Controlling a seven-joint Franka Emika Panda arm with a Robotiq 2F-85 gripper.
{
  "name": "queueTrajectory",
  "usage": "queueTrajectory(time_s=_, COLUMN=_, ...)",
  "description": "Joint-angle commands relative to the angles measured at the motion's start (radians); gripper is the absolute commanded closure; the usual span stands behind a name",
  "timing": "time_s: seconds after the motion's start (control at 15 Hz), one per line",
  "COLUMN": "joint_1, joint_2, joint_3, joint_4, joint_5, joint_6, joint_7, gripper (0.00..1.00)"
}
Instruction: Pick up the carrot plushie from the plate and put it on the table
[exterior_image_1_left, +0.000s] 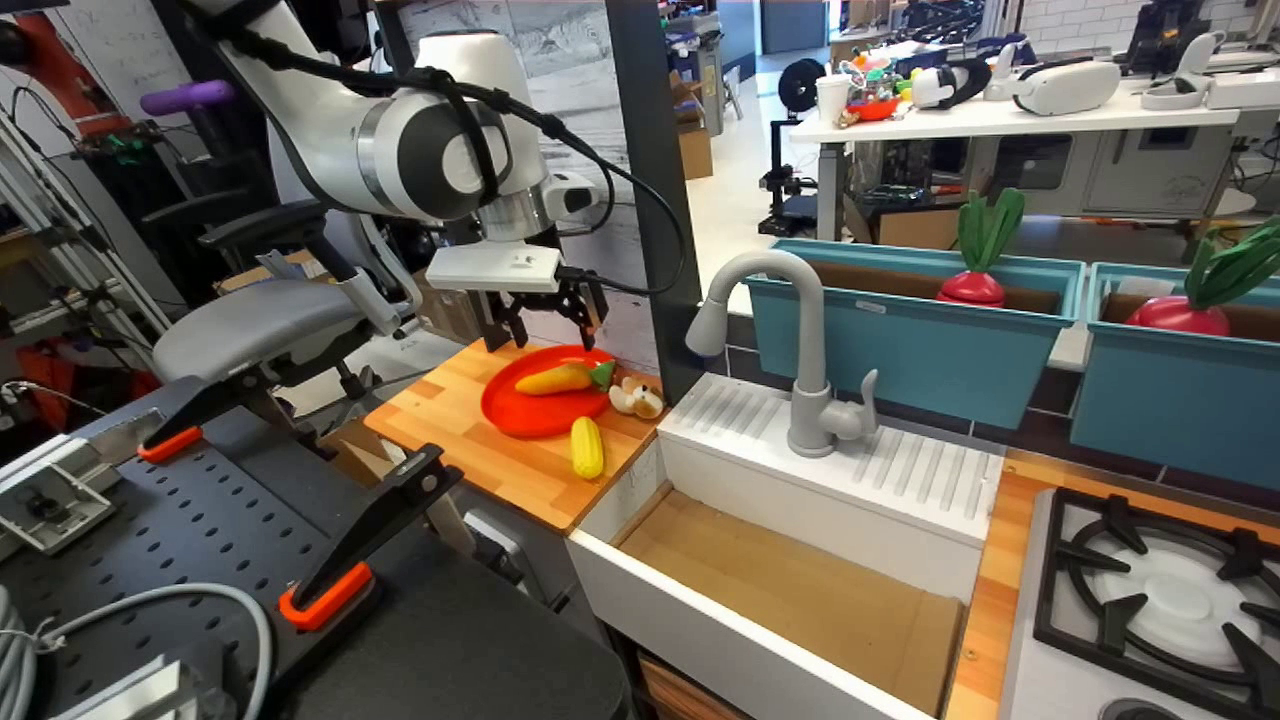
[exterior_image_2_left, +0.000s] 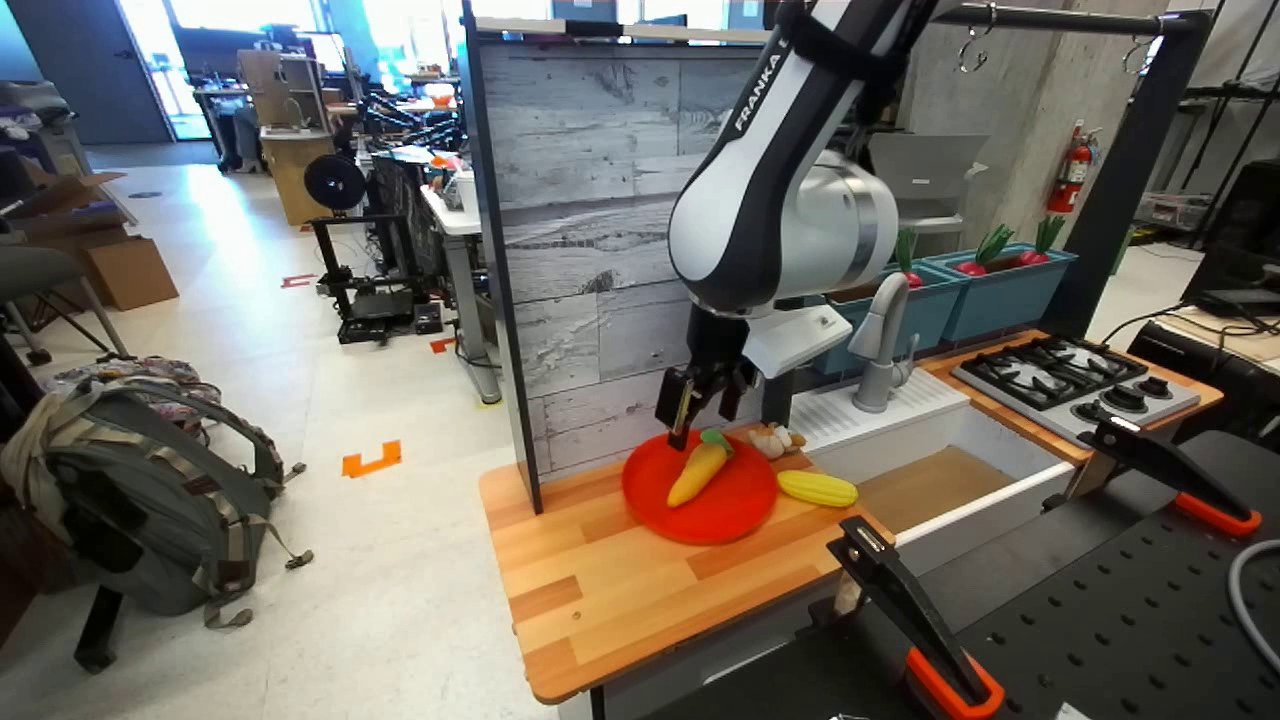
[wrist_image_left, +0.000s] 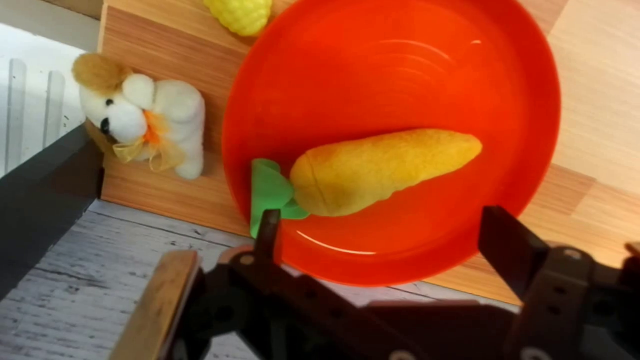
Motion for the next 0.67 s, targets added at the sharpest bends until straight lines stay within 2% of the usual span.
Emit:
queueTrajectory(time_s=0.0, joint_1=-0.003, joint_2=0.019, joint_3=-0.001, joint_4=0.069, joint_5=0.005, joint_6=-0.045, joint_7=0.020, gripper=0.00)
queueTrajectory(time_s=0.6, joint_1=0.046, joint_2=0.083, joint_3=-0.054, joint_4=0.148, joint_5=-0.006, joint_6=-0.139, joint_7=0.079, gripper=0.00)
